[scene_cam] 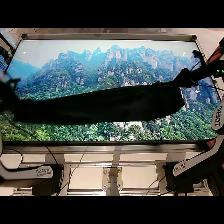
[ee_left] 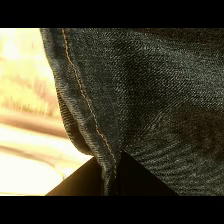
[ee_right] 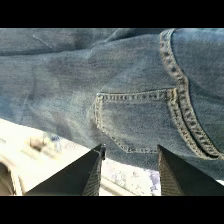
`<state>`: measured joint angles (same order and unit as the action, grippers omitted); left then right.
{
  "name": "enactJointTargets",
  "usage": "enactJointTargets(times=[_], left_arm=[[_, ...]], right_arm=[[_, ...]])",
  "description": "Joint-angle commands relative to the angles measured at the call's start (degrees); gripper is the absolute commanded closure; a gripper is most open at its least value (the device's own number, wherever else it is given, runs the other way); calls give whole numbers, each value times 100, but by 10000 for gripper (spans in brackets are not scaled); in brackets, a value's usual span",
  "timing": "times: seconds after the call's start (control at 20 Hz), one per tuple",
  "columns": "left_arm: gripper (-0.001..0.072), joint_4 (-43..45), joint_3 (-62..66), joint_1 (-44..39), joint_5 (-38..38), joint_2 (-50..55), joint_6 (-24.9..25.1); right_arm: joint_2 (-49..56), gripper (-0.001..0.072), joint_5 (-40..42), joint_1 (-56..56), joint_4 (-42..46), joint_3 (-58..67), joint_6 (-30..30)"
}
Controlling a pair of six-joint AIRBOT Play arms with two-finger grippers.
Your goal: Fold the clothes and pants, and hang the long-sleeved shirts on hangers.
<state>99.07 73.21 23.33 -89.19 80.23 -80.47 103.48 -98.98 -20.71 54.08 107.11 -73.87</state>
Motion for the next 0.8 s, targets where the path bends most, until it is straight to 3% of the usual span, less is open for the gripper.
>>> enactJointTargets(times=[0.0, 0.2, 0.3, 0.4, 0.5, 0.75], left_arm=[[680, 37, -1569, 922, 643, -1064, 533], [680, -68, -1930, 1838, 901, -1530, 769], [680, -411, -1906, 1880, 1117, -1727, 776], [680, -776, -1810, 1585, 1185, -1856, 999], [680, -734, -1646, 1010, 1113, -1875, 1051], [681, -702, -1147, -514, 944, -1875, 1231]], right_arm=[[-22, 330, -46, 411, -9, -33, 0], [-22, 339, -42, 599, 2, -33, 0], [-24, 338, -44, 595, 33, -33, -2], [-26, 340, -22, 592, 33, -33, -4], [-28, 414, 61, 592, 122, -33, -2], [-247, 415, 304, 511, 581, -247, -57]])
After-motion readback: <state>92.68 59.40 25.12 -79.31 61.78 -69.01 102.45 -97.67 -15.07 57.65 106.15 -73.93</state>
